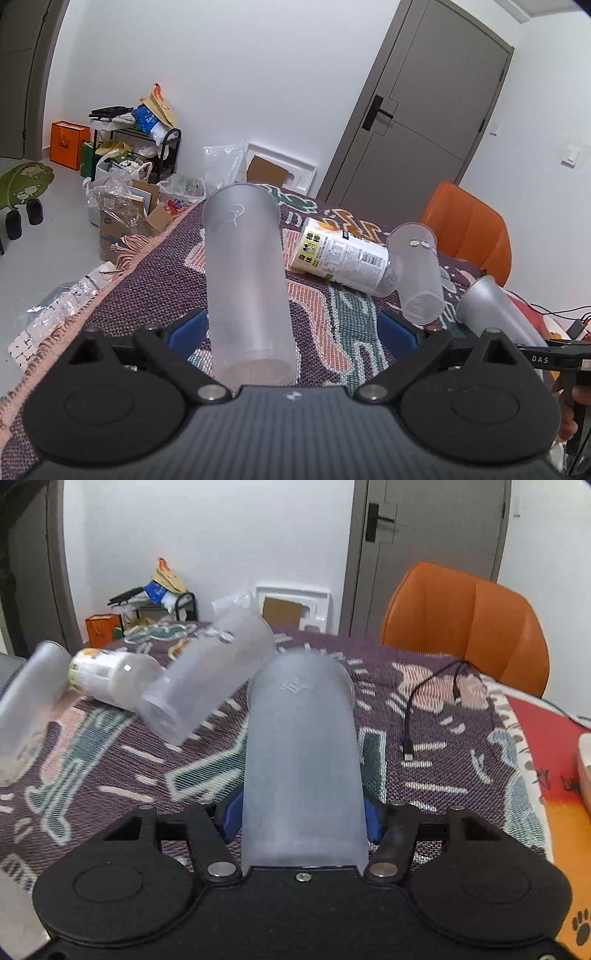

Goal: Flip cup upright
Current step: 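Lift and turn the frosted logo cup rim-up with the right gripper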

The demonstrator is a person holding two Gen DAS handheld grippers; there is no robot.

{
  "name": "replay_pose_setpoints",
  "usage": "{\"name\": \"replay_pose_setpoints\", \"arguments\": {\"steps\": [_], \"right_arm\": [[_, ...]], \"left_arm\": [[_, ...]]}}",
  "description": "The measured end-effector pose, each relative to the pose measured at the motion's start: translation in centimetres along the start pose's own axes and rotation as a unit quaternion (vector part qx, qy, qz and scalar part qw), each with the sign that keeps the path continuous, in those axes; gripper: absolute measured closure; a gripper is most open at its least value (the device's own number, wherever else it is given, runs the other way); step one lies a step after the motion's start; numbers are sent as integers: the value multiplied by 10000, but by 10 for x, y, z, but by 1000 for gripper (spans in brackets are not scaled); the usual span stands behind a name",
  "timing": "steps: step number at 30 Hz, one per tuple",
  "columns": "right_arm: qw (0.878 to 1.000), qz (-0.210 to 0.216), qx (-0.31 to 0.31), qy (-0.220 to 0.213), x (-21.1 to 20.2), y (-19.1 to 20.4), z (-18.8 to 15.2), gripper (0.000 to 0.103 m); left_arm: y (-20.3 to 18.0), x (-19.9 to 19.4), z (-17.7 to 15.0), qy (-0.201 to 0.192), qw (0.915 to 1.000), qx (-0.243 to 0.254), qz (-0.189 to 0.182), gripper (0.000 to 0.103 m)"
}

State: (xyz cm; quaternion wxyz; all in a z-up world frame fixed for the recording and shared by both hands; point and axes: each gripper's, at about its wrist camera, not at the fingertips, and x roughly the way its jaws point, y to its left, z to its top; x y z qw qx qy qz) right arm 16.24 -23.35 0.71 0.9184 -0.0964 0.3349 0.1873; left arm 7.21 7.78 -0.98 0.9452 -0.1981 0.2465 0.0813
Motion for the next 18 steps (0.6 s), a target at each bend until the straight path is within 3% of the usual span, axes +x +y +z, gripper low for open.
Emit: {"name": "replay_pose_setpoints", "arguments": {"steps": [10,18], "right_arm": [[9996,150,-146,-171,-35,26,-4,45],[9992,122,-221,310,-25,31,-21,45]], "left_arm": [[-4,-22,-8,-42,9997,22,-220,5],[-4,-26,-12,0,9996,25,-266,5]]}}
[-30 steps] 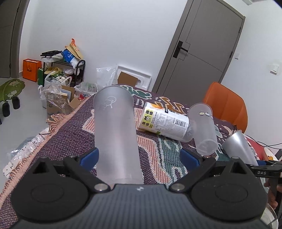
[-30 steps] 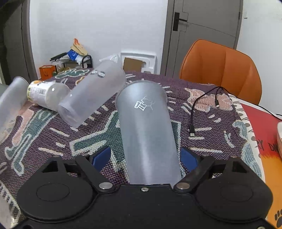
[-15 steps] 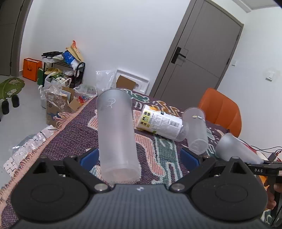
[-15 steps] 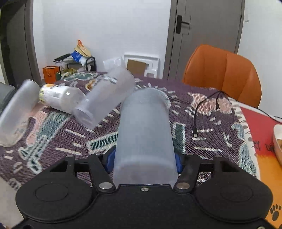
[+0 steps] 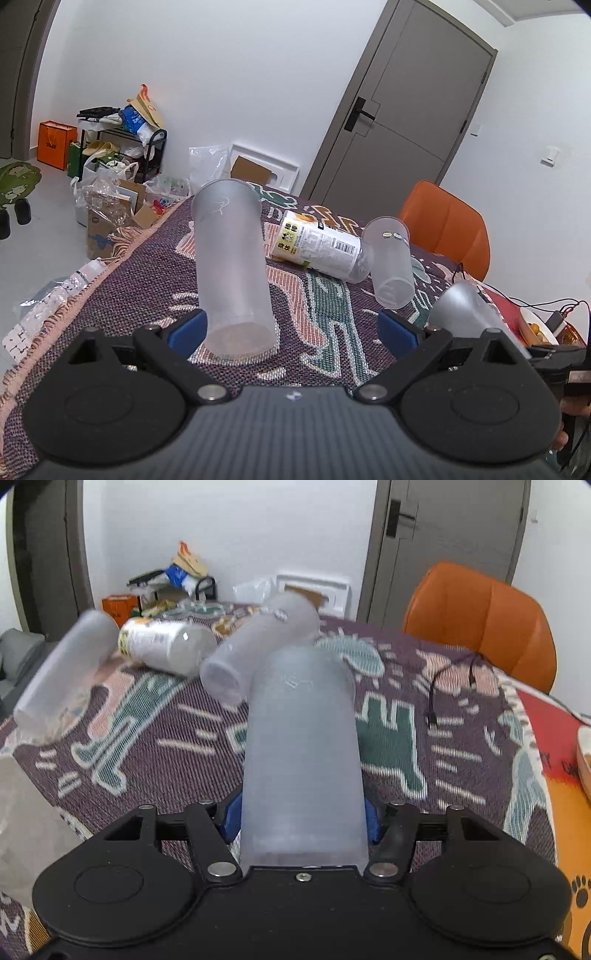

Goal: Flip cup upright
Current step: 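Lift and turn the frosted logo cup rim-up with the right gripper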

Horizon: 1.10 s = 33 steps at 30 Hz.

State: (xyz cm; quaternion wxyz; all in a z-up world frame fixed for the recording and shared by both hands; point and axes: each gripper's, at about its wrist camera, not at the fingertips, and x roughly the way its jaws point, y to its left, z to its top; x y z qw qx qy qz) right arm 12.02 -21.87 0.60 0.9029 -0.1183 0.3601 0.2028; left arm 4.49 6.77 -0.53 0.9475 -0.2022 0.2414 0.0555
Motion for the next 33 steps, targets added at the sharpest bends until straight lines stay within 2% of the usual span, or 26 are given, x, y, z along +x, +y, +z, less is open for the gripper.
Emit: {"name": "replay_pose_setpoints", "arguments": {"steps": [4,6,8,10,12,13,20,33], "right_arm": [[9999,76,10,111,9,-2,-2,42],[9999,87,-37,113,14,-1,-1,37],[9998,101,-84,133,21,-1,2,26],[9998,142,-106,109,28,-1,5,24],[9997,173,-126,132,35,-2,9,30],[9997,161,-104,137,39,-3,11,40],[9997,201,-22,-107,20,-2,13,41],[9985,440,83,-307,-43,20,-13,40]], "left_arm": [[-1,3,1,1,10000,-2,49,5],[0,4,0,15,10000,-1,66,5],[0,6,-1,38,10000,6,88,5],[0,7,-2,58,9999,11,122,5],[1,8,-2,72,9998,2,164,5],[2,8,-2,76,9998,-10,185,5],[3,3,-3,66,9997,-36,217,5],[-9,-27,-12,-52,9999,60,-112,5]]}}
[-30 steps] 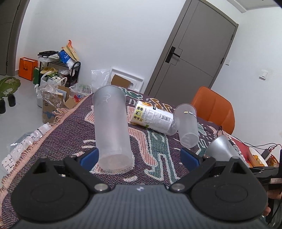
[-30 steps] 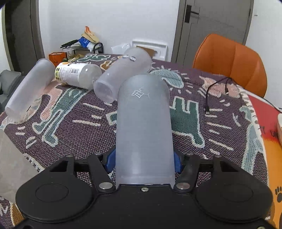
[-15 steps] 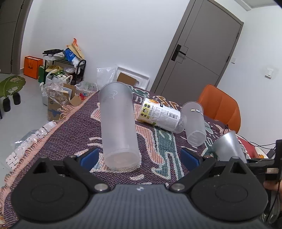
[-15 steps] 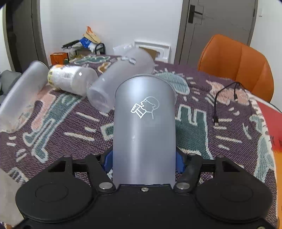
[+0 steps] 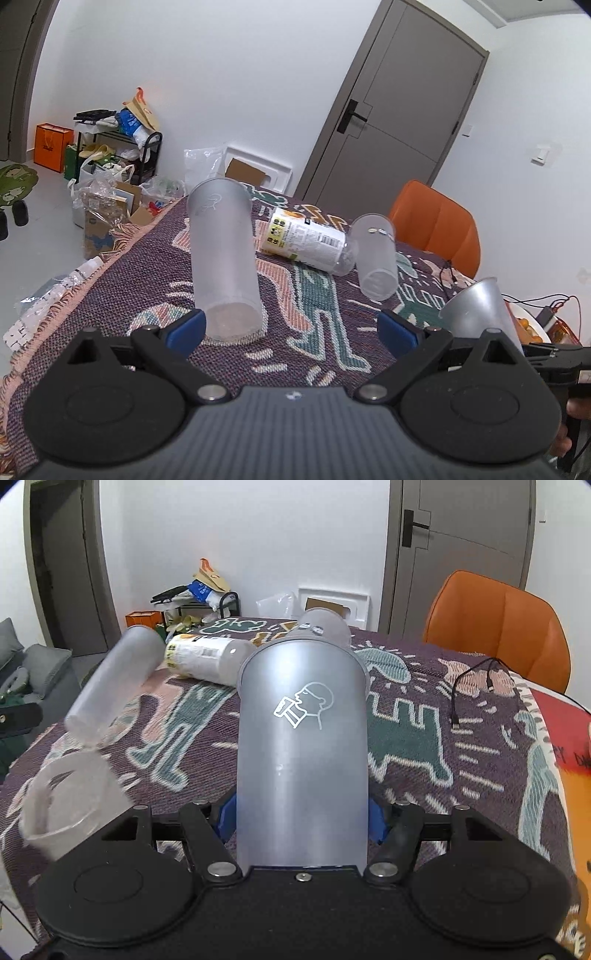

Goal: Flip cup upright

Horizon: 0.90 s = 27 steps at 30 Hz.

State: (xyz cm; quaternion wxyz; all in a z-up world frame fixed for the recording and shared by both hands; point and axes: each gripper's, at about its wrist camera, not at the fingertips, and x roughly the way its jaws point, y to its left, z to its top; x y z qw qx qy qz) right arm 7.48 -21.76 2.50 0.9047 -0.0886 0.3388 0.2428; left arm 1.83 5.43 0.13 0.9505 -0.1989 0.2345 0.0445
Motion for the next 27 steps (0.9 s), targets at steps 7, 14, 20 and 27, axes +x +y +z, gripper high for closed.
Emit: {"name": "replay_pose_setpoints", "arguments": {"steps": [7,14,20,27], "right_arm": [[9999,23,113,36,-17,13,-18,40],[9996,34,253,150,-31,20,-38,40],[9985,39,448,299,-37,20,-57,40],[9977,71,569,371,-41,19,-72,40]], "left_arm": [[-1,-17,-8,-21,9999,10,-116,4],[-4,-27,-20,103,9995,34,-308,4],[-14,-32,-30,279,9979,91,-576,4],[-26,-33,-36,372,9964,209,-727,4]]}}
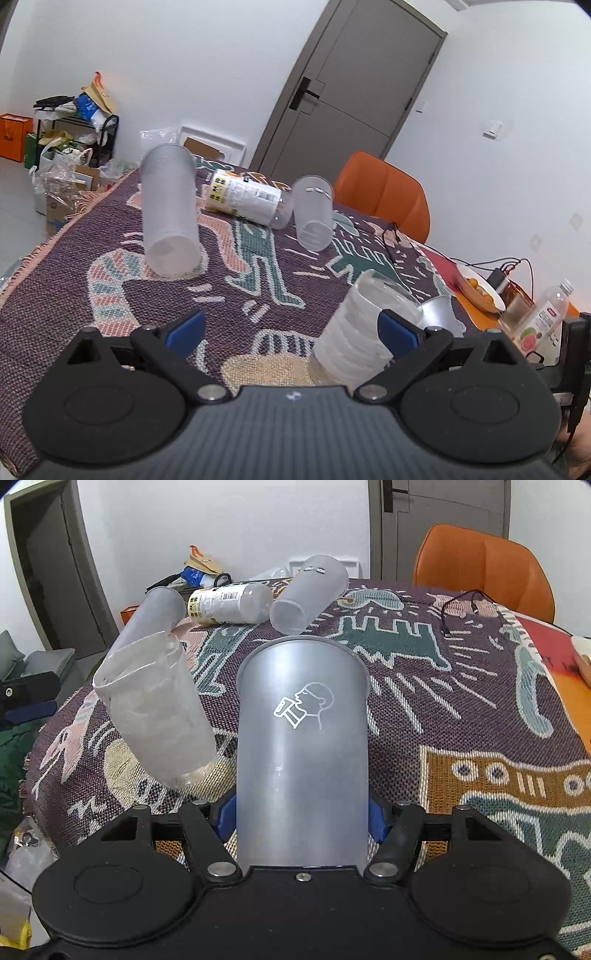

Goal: Flip cup upright

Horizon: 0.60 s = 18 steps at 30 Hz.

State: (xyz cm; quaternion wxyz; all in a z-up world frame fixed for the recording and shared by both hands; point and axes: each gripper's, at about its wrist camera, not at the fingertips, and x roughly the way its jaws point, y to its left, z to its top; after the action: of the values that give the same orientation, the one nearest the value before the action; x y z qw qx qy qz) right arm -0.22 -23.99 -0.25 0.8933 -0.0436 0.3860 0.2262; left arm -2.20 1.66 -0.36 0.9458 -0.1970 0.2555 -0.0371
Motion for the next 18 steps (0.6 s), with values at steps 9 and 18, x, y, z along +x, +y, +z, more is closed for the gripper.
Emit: {"name": "replay_pose_setpoints", "arguments": {"steps": [9,18], "right_arm": [[10000,-2,15,-64,0,1,-2,38],[9999,35,-40,-103,-2,3,-1,38]], "left_arm": [[-7,5,-3,56,9999,96,-80,4],[-13,6,-3,92,9995,176,-243,5]]}}
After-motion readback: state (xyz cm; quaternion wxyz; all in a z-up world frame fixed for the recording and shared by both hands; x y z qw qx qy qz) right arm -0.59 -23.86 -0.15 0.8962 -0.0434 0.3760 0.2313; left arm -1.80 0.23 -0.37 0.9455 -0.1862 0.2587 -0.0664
